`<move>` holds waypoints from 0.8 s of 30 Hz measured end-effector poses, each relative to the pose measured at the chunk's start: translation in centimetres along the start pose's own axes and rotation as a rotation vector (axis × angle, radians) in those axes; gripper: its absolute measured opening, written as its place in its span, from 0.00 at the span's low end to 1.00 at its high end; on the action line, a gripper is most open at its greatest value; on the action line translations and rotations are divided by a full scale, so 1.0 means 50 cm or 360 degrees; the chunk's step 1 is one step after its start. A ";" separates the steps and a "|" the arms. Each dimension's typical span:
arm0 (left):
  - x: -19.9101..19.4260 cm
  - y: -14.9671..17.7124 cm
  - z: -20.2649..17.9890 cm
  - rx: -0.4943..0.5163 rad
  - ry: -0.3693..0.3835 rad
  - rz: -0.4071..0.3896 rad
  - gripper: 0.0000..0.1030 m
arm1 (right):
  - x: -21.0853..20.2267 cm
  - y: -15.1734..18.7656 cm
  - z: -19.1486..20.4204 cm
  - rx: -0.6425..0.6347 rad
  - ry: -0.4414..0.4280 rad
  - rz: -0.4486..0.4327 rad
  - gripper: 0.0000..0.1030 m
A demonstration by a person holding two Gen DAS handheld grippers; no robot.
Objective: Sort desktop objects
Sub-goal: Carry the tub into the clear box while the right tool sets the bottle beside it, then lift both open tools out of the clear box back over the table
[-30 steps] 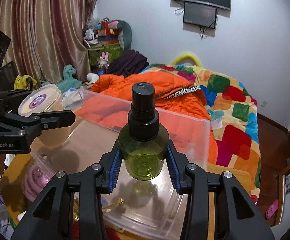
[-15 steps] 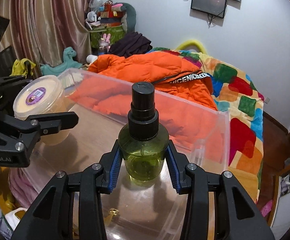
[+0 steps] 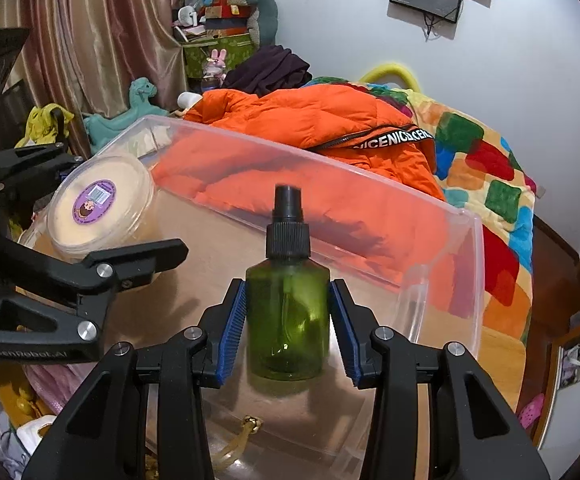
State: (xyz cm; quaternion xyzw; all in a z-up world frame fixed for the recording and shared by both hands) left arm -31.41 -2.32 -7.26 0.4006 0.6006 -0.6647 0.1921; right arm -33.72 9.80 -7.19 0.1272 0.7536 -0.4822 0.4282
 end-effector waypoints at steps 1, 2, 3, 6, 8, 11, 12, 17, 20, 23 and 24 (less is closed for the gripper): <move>0.002 0.001 0.000 0.0000 -0.0001 0.0008 0.68 | 0.000 -0.001 0.000 -0.0004 0.0007 -0.0003 0.37; 0.003 0.004 0.000 0.0001 -0.0004 0.0017 0.68 | -0.002 -0.002 0.000 -0.0005 0.0014 -0.0011 0.37; 0.005 0.006 0.001 0.0000 -0.0010 0.0025 0.68 | -0.004 -0.002 -0.001 -0.0002 0.0019 -0.0015 0.37; 0.003 0.008 0.000 0.0016 -0.0025 0.0031 0.68 | -0.009 -0.002 -0.005 0.0005 0.0025 -0.0020 0.37; 0.003 0.011 -0.001 0.0036 -0.0046 0.0047 0.68 | -0.014 0.000 -0.007 0.0002 0.0033 -0.0027 0.38; 0.004 0.013 -0.002 0.0045 -0.0057 0.0068 0.68 | -0.025 0.003 -0.015 0.0021 0.0044 -0.0042 0.41; 0.002 0.010 0.001 0.0052 -0.0076 0.0059 0.68 | -0.029 0.004 -0.018 0.0033 0.0041 -0.0050 0.44; -0.009 0.001 -0.001 0.0083 -0.0107 0.0028 0.71 | -0.048 0.010 -0.034 0.0053 0.0060 -0.0074 0.48; -0.019 -0.003 -0.004 0.0092 -0.0115 0.0018 0.71 | -0.059 0.012 -0.039 0.0059 0.0071 -0.0086 0.49; -0.033 -0.003 -0.007 0.0091 -0.0117 0.0001 0.76 | -0.077 0.012 -0.045 0.0084 0.0077 -0.0111 0.52; -0.041 -0.003 -0.009 0.0096 -0.0125 -0.0015 0.77 | -0.083 0.011 -0.048 0.0093 0.0076 -0.0121 0.56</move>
Point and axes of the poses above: each gripper's, at about its wrist camera, not at the fingertips, and x roughly the way its jaws point, z to its left, y to its underside, the point moved 8 cm from there along x, roughly the way its jaws point, and after that the axes turned 8 degrees about y, right-handed, at the moved point
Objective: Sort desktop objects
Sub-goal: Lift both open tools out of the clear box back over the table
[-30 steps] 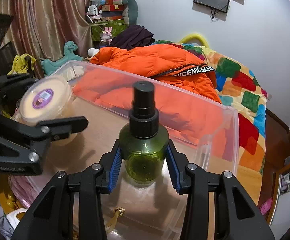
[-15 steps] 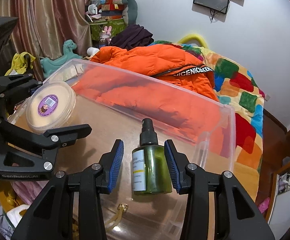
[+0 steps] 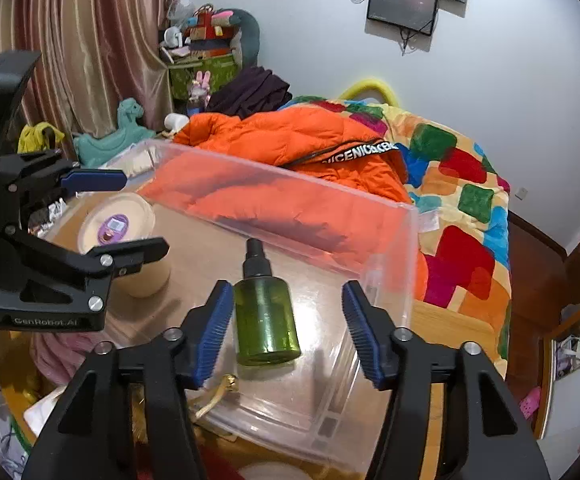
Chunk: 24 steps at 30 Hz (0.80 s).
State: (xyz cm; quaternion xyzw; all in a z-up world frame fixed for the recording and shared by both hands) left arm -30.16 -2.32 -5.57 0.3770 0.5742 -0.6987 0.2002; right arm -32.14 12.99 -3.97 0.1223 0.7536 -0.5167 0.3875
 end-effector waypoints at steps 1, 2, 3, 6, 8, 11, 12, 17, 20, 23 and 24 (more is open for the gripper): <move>-0.006 0.000 -0.001 0.0005 -0.0007 -0.0010 0.78 | -0.008 -0.001 -0.003 0.0011 0.0003 -0.0016 0.57; -0.012 0.000 -0.001 0.0008 -0.0014 -0.0022 0.78 | -0.015 -0.002 -0.005 0.0016 0.0009 -0.0029 0.57; -0.023 0.000 -0.002 0.0012 -0.0023 -0.0039 0.79 | -0.025 -0.004 -0.007 0.0020 0.0019 -0.0046 0.58; -0.050 -0.001 -0.006 0.0018 -0.0042 -0.0084 0.84 | -0.048 -0.005 -0.010 0.0031 0.0031 -0.0074 0.59; -0.071 -0.001 -0.009 0.0024 -0.0050 -0.0119 0.85 | -0.066 -0.004 -0.012 0.0043 0.0033 -0.0093 0.62; -0.099 0.002 -0.011 0.0026 -0.0057 -0.0157 0.88 | -0.096 -0.002 -0.014 0.0063 0.0030 -0.0129 0.67; -0.113 0.004 -0.012 0.0028 -0.0060 -0.0173 0.89 | -0.108 -0.001 -0.014 0.0066 0.0033 -0.0143 0.68; -0.164 0.015 -0.015 0.0021 -0.0072 -0.0233 0.90 | -0.154 0.013 -0.012 0.0064 0.0052 -0.0187 0.68; -0.200 0.028 -0.015 -0.0003 -0.0065 -0.0274 0.91 | -0.181 0.028 -0.012 0.0062 0.0063 -0.0208 0.69; -0.232 0.045 -0.013 -0.0027 -0.0067 -0.0305 0.91 | -0.208 0.046 -0.009 0.0064 0.0072 -0.0227 0.69; -0.240 0.052 -0.010 -0.0037 -0.0066 -0.0313 0.92 | -0.217 0.053 -0.007 0.0066 0.0072 -0.0233 0.69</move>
Point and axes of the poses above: each gripper's, at about its wrist camera, not at the fingertips, and x roughly the way its jaws point, z to its left, y to its underside, the point moved 8 cm from there along x, roughly the way its jaws point, and after that the axes turned 8 degrees about y, right-handed, at the moved point
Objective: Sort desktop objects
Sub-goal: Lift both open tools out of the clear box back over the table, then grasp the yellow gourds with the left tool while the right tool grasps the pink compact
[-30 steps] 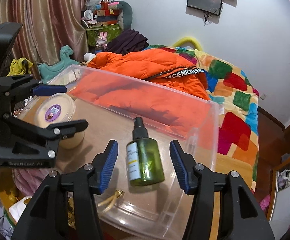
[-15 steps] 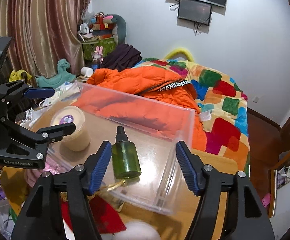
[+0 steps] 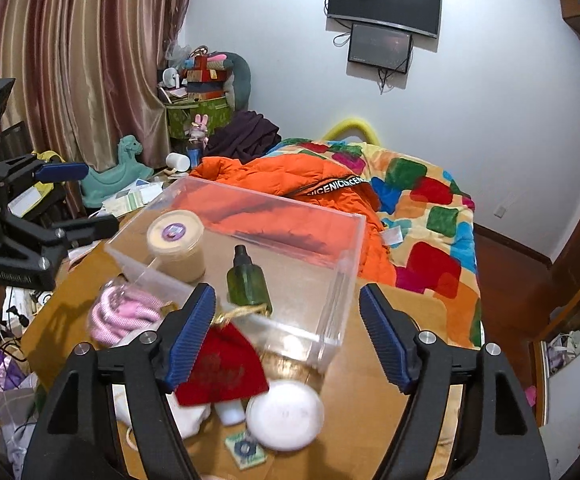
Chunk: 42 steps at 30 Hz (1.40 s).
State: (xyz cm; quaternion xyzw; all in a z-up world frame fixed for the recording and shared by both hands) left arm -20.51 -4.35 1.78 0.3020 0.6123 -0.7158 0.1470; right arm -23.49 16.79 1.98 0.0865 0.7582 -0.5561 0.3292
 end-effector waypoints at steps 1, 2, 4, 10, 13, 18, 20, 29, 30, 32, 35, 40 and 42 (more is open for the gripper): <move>-0.007 0.004 0.001 -0.0007 0.0000 -0.0003 0.92 | -0.012 0.007 0.001 0.0003 0.0002 -0.0008 0.70; -0.017 0.011 0.001 -0.0013 0.0000 -0.0007 0.92 | -0.020 0.013 0.002 0.0005 0.0005 -0.0014 0.71; -0.035 0.026 0.003 -0.0017 -0.0011 -0.0018 0.92 | -0.039 0.027 0.003 0.0015 0.0005 -0.0026 0.77; -0.062 0.087 0.003 -0.0066 -0.0017 -0.0002 0.93 | -0.085 0.072 0.014 0.0022 0.0013 -0.0069 0.80; -0.067 0.122 0.005 -0.0111 -0.0009 0.0017 0.93 | -0.106 0.104 0.022 0.0039 0.0021 -0.0085 0.80; -0.063 0.179 0.007 -0.0168 -0.0018 0.0065 0.93 | -0.118 0.169 0.040 0.0078 0.0017 -0.0064 0.80; -0.057 0.209 0.004 -0.0207 -0.0007 0.0095 0.93 | -0.115 0.198 0.048 0.0082 0.0030 -0.0040 0.80; -0.021 0.307 -0.028 -0.0268 0.0029 0.0201 0.93 | -0.076 0.306 0.069 0.0150 0.0046 0.0090 0.80; -0.018 0.316 -0.031 -0.0272 0.0043 0.0206 0.93 | -0.069 0.317 0.067 0.0178 0.0047 0.0115 0.80; -0.015 0.325 -0.034 -0.0274 0.0061 0.0209 0.93 | -0.059 0.335 0.066 0.0240 0.0019 0.0156 0.80; -0.010 0.333 -0.036 -0.0266 0.0042 0.0193 0.93 | -0.052 0.353 0.066 0.0305 0.0004 0.0182 0.79; 0.004 0.336 -0.049 -0.0236 0.0022 0.0189 0.77 | -0.044 0.361 0.072 0.0305 -0.0002 0.0174 0.78; 0.012 0.336 -0.050 -0.0228 0.0017 0.0199 0.73 | -0.041 0.361 0.075 0.0301 0.0010 0.0167 0.71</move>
Point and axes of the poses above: each gripper's, at about its wrist camera, not at the fingertips, and x roughly the way its jaws point, z to its left, y to its underside, the point moved 8 cm from there along x, roughly the way its jaws point, and after that the axes turned 8 degrees about y, right-handed, at the moved point
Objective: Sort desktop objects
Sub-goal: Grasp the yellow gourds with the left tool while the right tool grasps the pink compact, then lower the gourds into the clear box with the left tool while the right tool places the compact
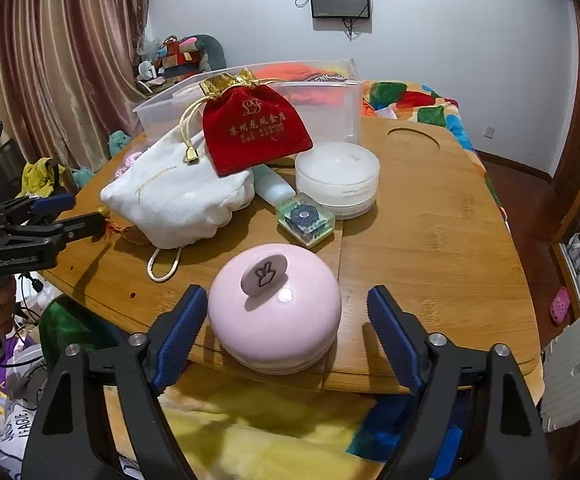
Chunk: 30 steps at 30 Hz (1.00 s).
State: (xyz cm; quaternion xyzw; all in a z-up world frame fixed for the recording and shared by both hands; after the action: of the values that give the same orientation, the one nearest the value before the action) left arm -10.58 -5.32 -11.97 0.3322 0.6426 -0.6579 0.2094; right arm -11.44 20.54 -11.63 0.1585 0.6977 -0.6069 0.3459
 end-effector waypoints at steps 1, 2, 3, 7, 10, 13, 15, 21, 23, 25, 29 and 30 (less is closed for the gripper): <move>0.003 0.000 -0.001 -0.0006 0.0006 -0.0001 0.69 | 0.002 0.001 0.002 -0.0003 -0.0002 -0.0001 0.69; 0.006 0.001 -0.001 -0.0010 0.0006 -0.0002 0.68 | 0.004 0.001 0.005 -0.0001 -0.0014 0.0006 0.65; 0.009 0.001 0.000 -0.0011 0.0003 0.0000 0.63 | 0.007 0.003 0.007 0.0000 -0.0028 0.0016 0.62; 0.020 0.006 0.002 -0.0023 0.0008 0.0009 0.48 | 0.012 0.007 0.011 0.0001 -0.0049 0.0020 0.59; 0.019 0.006 0.003 -0.0024 0.0001 -0.0019 0.43 | 0.011 0.008 0.011 -0.0002 -0.0052 0.0012 0.59; 0.018 0.005 0.000 -0.0015 -0.0013 -0.0039 0.28 | 0.011 0.008 0.012 -0.0002 -0.0049 0.0003 0.59; 0.019 0.004 -0.002 -0.0017 0.0009 -0.0043 0.21 | 0.011 0.008 0.010 -0.0003 -0.0048 0.0001 0.59; 0.017 0.004 0.005 -0.0054 0.0028 -0.0073 0.18 | 0.009 0.007 0.008 0.0023 -0.0068 -0.0004 0.59; 0.016 0.002 0.011 -0.0085 0.0032 -0.0082 0.18 | 0.005 0.004 0.003 0.0040 -0.0069 -0.0010 0.59; 0.012 -0.001 0.016 -0.0112 0.0038 -0.0095 0.18 | 0.001 -0.001 -0.002 0.0054 -0.0070 -0.0018 0.59; -0.004 -0.014 0.019 -0.0122 0.0047 -0.0132 0.18 | -0.006 -0.013 -0.010 0.0063 -0.0062 -0.0035 0.59; -0.010 -0.019 0.017 -0.0117 0.0047 -0.0144 0.18 | -0.008 -0.016 -0.011 0.0050 -0.0070 -0.0039 0.59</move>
State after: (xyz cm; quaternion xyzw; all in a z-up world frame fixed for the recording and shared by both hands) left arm -11.04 -6.17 -11.00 0.3046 0.6838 -0.6375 0.1821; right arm -11.84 20.99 -10.74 0.1419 0.6823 -0.6253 0.3512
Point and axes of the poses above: each gripper's, at about its wrist camera, not at the fingertips, and x roughly the way its jaws point, z to its left, y to its underside, the point moved 8 cm from there along x, roughly the way its jaws point, and after that the axes turned 8 degrees about y, right-handed, at the moved point
